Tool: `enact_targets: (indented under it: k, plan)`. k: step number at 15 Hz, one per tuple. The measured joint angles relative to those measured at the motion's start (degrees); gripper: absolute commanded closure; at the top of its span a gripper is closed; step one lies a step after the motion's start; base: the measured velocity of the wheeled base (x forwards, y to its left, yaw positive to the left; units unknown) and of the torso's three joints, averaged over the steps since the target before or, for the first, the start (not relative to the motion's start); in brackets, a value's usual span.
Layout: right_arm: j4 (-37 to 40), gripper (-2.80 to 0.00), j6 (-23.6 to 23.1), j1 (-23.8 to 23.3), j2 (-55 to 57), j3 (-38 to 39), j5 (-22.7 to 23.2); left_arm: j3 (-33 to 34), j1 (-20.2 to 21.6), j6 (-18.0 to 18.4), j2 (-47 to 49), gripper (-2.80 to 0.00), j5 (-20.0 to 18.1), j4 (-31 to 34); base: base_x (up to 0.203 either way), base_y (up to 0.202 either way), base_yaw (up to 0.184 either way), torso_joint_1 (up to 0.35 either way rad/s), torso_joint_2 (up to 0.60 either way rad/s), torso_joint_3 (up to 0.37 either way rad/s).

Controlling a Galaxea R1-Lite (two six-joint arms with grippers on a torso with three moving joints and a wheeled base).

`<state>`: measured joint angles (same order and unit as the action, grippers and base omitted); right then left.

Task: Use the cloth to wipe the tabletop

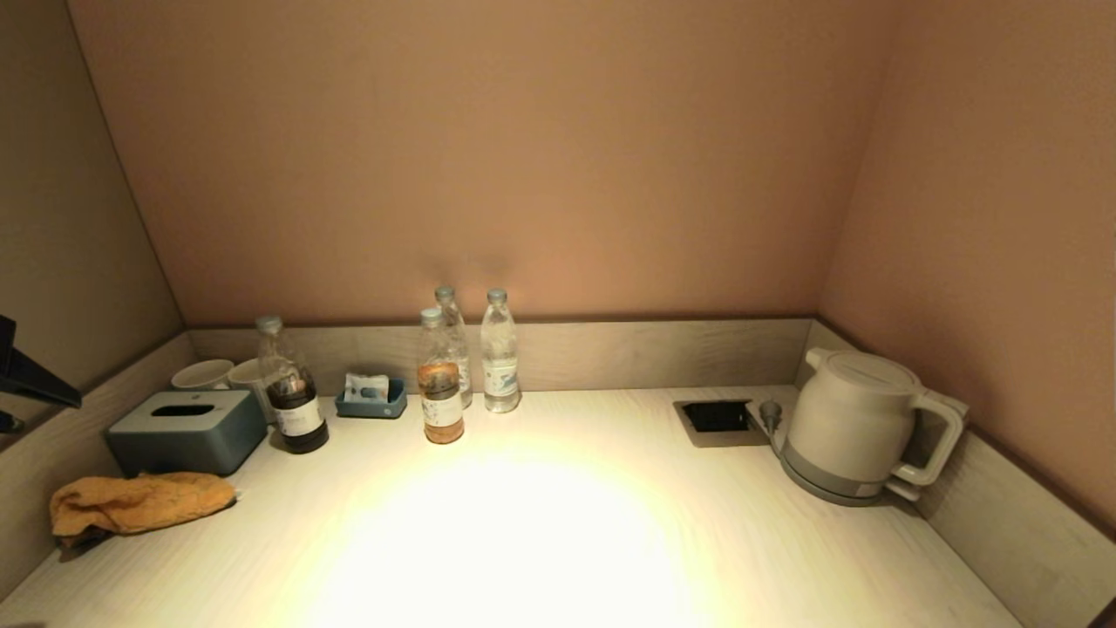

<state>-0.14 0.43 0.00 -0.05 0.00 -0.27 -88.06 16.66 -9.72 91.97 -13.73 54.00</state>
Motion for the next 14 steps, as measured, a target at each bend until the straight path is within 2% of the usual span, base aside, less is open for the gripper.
enact_targets:
  k: [3,8,10,12,14]
  plan:
    - [-0.02,0.00,0.08,0.00,0.00,0.00,0.00,5.02,-0.49,5.92,-2.37,0.00,-0.08,0.84,0.000,0.000,0.000,0.000,0.00,0.000]
    - [-0.02,0.00,0.03,0.00,0.00,0.00,0.00,8.72,-0.75,15.21,-6.75,0.00,-0.13,1.41,0.000,0.000,0.000,0.000,0.00,0.000]
    - [-0.02,0.00,0.01,0.00,0.00,0.00,0.02,9.20,-0.78,16.69,-8.28,0.00,-0.81,1.27,0.000,0.000,0.000,0.000,0.00,0.000]
    - [-0.02,0.00,0.01,-0.02,0.00,0.00,0.01,9.23,-0.77,18.09,-11.49,0.00,-3.17,0.78,0.000,0.000,0.000,0.000,0.00,0.000]
    - [0.01,0.00,0.01,0.00,0.00,0.00,0.00,9.01,-0.77,17.93,-15.08,0.00,-3.94,-1.98,0.000,0.000,0.000,0.000,0.00,0.000]
